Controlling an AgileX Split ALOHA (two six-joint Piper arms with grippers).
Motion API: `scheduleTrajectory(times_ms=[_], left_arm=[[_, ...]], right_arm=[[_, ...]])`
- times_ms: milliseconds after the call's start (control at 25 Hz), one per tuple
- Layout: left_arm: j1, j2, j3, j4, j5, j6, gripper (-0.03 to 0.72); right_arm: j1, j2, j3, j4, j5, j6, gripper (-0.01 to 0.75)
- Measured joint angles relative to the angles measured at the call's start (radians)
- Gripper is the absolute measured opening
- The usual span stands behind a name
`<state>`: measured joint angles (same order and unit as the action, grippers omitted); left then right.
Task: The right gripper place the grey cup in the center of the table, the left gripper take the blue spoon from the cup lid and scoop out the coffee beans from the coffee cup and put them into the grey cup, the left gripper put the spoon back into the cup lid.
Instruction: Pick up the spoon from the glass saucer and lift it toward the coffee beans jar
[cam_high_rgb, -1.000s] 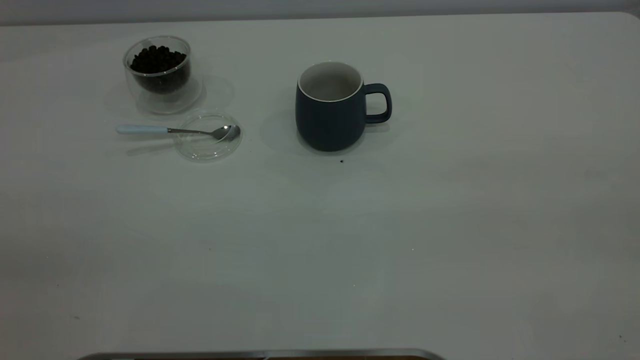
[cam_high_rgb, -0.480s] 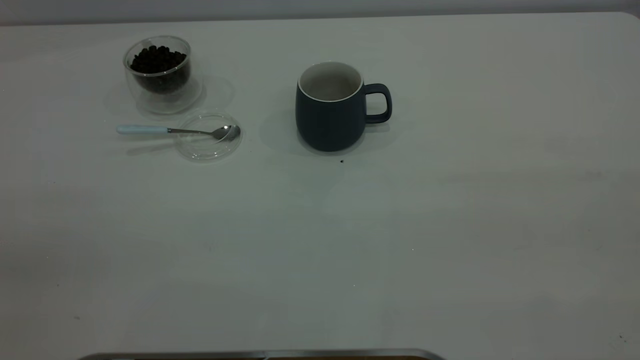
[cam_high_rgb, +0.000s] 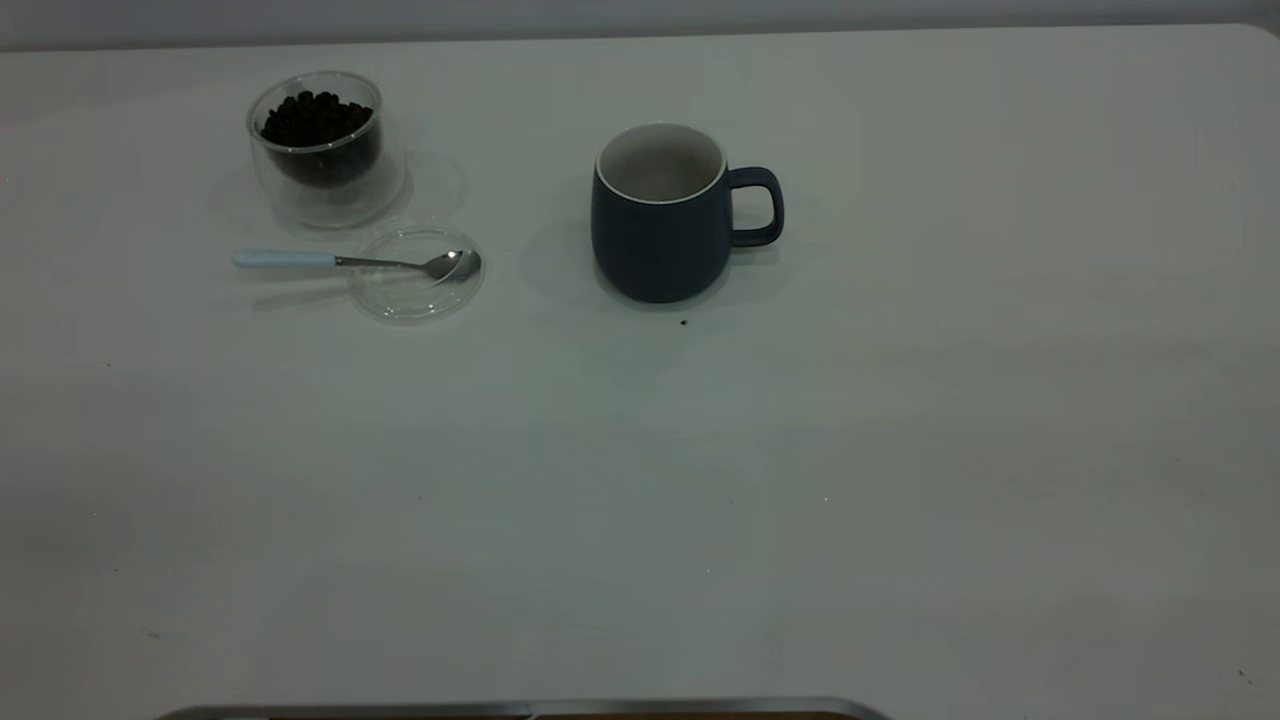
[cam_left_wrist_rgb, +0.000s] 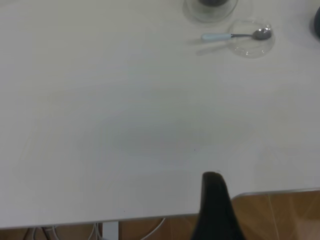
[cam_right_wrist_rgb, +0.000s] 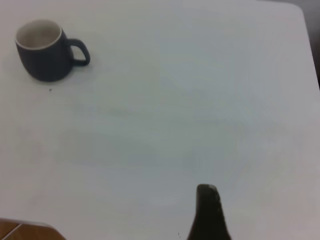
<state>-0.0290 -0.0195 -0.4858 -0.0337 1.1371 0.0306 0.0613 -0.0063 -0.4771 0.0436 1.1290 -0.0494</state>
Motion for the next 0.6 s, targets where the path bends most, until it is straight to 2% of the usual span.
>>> scheduleTrajectory(times_ms=[600], left_arm=[[0.0, 0.0, 0.0, 0.0, 0.0, 0.001, 0.592]], right_arm=[[0.0, 0.0, 0.0, 0.001, 0.0, -0.007, 0.592]])
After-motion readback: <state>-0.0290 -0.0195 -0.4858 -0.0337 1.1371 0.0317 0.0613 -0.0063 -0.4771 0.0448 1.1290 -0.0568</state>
